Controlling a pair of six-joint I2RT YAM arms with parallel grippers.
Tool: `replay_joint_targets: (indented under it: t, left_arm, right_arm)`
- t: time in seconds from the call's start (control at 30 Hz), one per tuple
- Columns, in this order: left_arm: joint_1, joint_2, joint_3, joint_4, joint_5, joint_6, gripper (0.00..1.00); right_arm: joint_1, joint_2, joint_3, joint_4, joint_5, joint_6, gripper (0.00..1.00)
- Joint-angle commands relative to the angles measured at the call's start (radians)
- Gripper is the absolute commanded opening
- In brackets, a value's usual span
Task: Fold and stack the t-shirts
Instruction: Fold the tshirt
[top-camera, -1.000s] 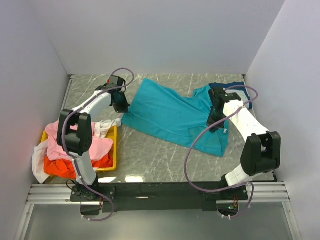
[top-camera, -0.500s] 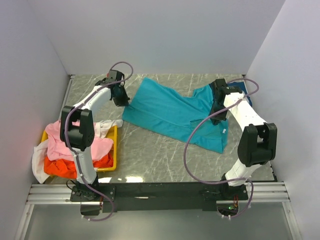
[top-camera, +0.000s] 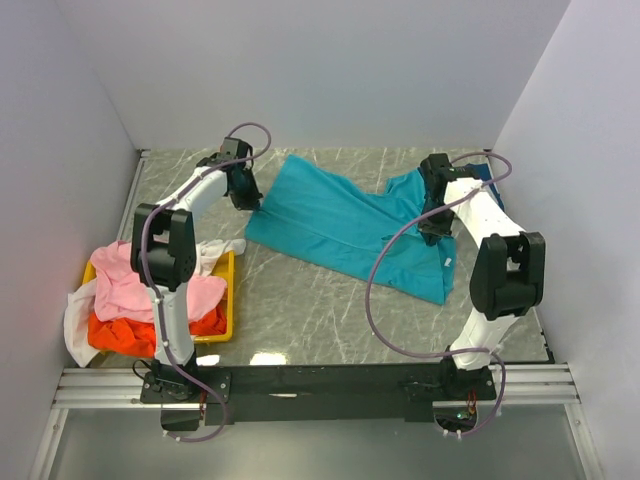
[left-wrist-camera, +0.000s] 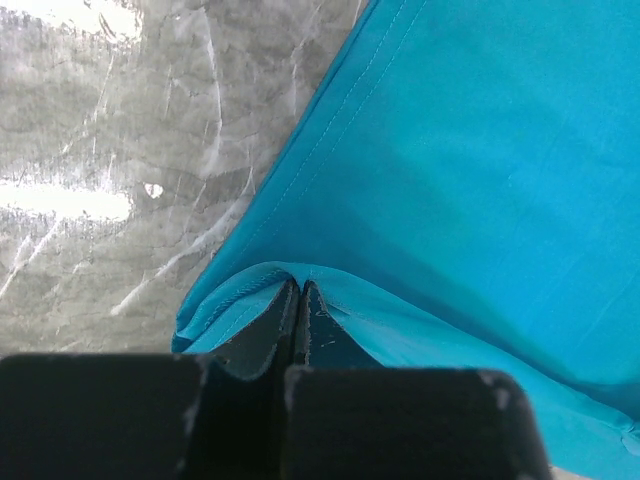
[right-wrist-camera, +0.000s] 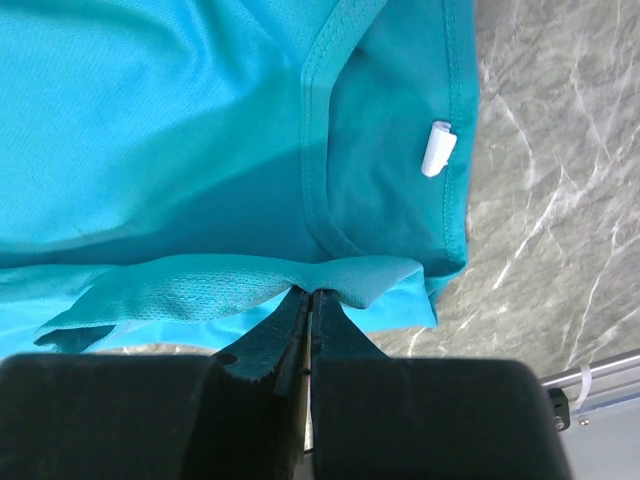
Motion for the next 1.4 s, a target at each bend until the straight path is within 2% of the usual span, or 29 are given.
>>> replay_joint_targets:
  t: [0.0,0.43,0.47,0.53,0.57,0.6,0.63,0.67,0.77,0.97,1.07,1.37]
  left_arm:
    - [0.006,0.000,0.046,0.006,0.012,0.027,0.00]
    - [0.006,0.055,0.114,0.008,0.038,0.040,0.00]
    - [0.006,0.058,0.117,0.005,0.037,0.042,0.02]
    - [0.006,0.056,0.121,0.000,0.029,0.042,0.16]
    - [0.006,0.055,0.121,0.000,0.026,0.042,0.39]
    - [0.006,0.052,0.121,0.000,0.022,0.040,0.51]
    - [0.006,0.043,0.120,0.000,0.009,0.040,0.62]
    - [0.006,0.038,0.117,0.002,0.002,0.036,0.77]
    - [0.006,-0.002,0.062,0.022,-0.012,0.016,0.90]
    - [-0.022,-0.101,-0.104,0.110,0.043,-0.041,0.93]
    - [-0.048,-0.143,-0.177,0.173,0.055,-0.068,0.96]
    - [-0.066,-0.120,-0.279,0.276,0.121,-0.139,0.98]
  right_arm:
    - [-0.010,0.013,0.043,0.018,0.030,-0.015,0.00]
    - [-0.023,0.058,0.070,0.037,0.031,-0.033,0.00]
    - [-0.022,0.062,0.074,0.035,0.025,-0.039,0.02]
    - [-0.023,0.073,0.091,0.033,0.016,-0.045,0.26]
    - [-0.025,0.072,0.096,0.029,0.009,-0.045,0.38]
    - [-0.025,0.067,0.103,0.023,0.004,-0.047,0.51]
    - [-0.028,0.052,0.100,0.015,0.002,-0.045,0.55]
    - [-0.026,0.040,0.093,0.012,0.001,-0.047,0.60]
    - [-0.036,-0.036,0.001,0.023,-0.019,-0.036,0.62]
    - [-0.085,-0.192,-0.324,0.093,-0.137,0.023,0.63]
    - [-0.100,-0.250,-0.427,0.127,-0.180,0.051,0.63]
    - [-0.166,-0.252,-0.541,0.173,-0.214,0.064,0.62]
